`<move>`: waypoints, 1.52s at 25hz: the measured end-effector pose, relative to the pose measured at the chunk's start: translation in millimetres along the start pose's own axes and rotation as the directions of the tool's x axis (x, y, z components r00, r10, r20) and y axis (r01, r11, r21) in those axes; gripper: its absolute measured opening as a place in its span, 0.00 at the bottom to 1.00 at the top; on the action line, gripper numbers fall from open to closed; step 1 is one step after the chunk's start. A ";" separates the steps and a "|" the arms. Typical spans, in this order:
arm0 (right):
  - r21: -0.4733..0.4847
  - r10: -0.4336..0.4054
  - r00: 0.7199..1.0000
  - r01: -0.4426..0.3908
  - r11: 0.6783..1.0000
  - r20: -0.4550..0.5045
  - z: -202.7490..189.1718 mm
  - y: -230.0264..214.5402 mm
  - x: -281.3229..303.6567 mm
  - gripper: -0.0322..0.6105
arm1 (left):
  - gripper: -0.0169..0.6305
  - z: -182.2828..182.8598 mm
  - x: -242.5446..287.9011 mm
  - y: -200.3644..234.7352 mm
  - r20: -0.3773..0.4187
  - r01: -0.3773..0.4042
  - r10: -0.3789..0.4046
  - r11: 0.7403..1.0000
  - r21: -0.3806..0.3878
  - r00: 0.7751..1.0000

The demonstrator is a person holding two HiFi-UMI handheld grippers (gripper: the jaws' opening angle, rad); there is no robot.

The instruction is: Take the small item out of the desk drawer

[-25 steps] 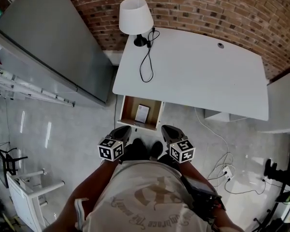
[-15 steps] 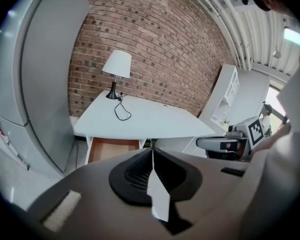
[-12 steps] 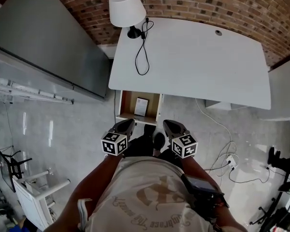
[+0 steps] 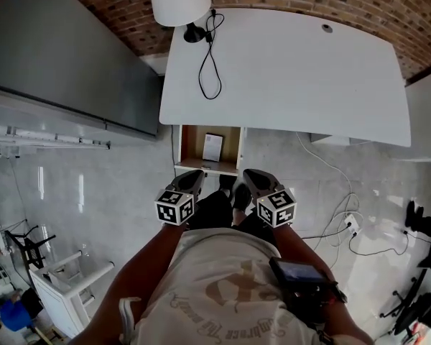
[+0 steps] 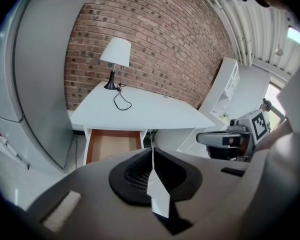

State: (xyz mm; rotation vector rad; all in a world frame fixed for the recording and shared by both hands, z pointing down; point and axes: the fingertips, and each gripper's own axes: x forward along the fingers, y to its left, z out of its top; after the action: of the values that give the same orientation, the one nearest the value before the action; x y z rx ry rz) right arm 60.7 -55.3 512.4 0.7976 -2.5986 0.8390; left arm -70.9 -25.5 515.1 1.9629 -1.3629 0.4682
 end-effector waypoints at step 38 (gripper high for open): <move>0.126 -0.026 0.992 0.041 0.991 -0.120 -76.6 -32.3 51.8 0.06 | 0.05 -82.4 91.2 69.1 -0.167 -0.069 0.032 0.974 -0.218 0.985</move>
State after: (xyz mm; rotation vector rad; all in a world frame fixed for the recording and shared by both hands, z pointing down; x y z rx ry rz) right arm 46.2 -51.9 609.2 0.7985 -2.4416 1.0204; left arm -92.0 -42.2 653.5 1.6743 -1.3047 0.4670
